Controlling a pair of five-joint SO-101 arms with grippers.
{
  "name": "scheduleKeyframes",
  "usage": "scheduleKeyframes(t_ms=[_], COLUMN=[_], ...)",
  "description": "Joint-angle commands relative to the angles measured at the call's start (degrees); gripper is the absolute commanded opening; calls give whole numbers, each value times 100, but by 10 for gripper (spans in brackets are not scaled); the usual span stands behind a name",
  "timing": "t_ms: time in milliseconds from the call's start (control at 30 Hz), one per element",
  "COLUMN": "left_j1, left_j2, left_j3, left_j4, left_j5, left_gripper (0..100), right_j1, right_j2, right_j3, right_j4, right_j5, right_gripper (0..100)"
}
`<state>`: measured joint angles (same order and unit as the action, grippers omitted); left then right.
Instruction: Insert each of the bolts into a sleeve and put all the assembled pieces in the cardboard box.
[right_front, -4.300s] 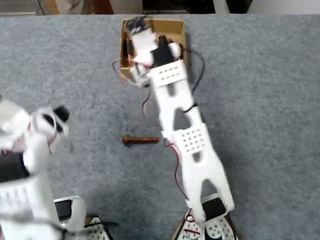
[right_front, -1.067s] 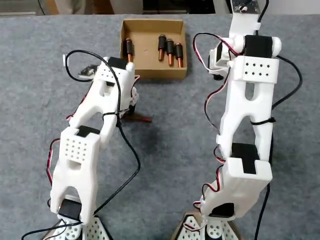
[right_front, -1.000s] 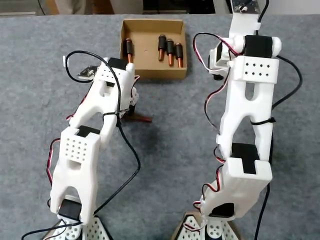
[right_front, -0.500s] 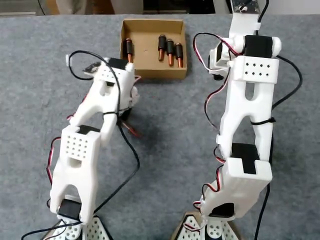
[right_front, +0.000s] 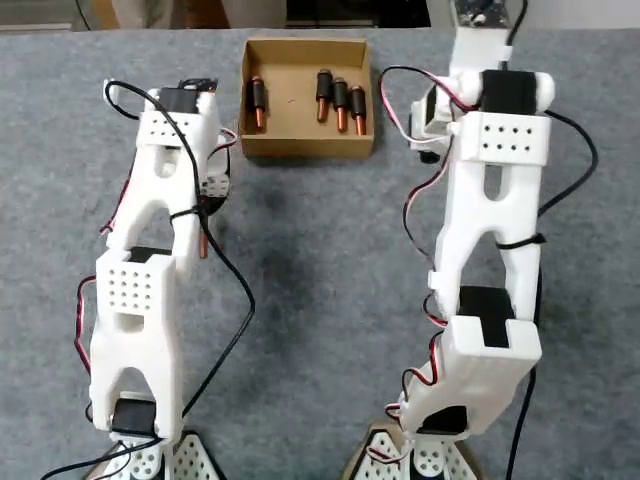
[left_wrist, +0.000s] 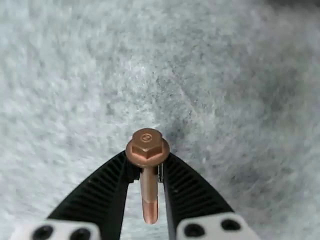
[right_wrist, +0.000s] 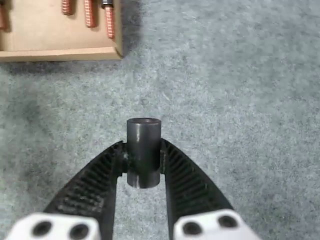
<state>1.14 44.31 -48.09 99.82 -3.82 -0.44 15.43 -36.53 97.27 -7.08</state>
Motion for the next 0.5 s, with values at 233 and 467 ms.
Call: scheduleKeyframes(t_ms=[233, 467], left_j1=[132, 79], left_j2=[-3802, -5481], left_j3=[167, 1670], left_j4=[97, -484], left_j5=[-747, -888], left_gripper=[17, 17], right_j1=[-778, -1508], right_j2=[-989, -2800], right_j3=[66, 2079], right_j4=[492, 70], right_j5=[62, 1081], right_gripper=[2, 1])
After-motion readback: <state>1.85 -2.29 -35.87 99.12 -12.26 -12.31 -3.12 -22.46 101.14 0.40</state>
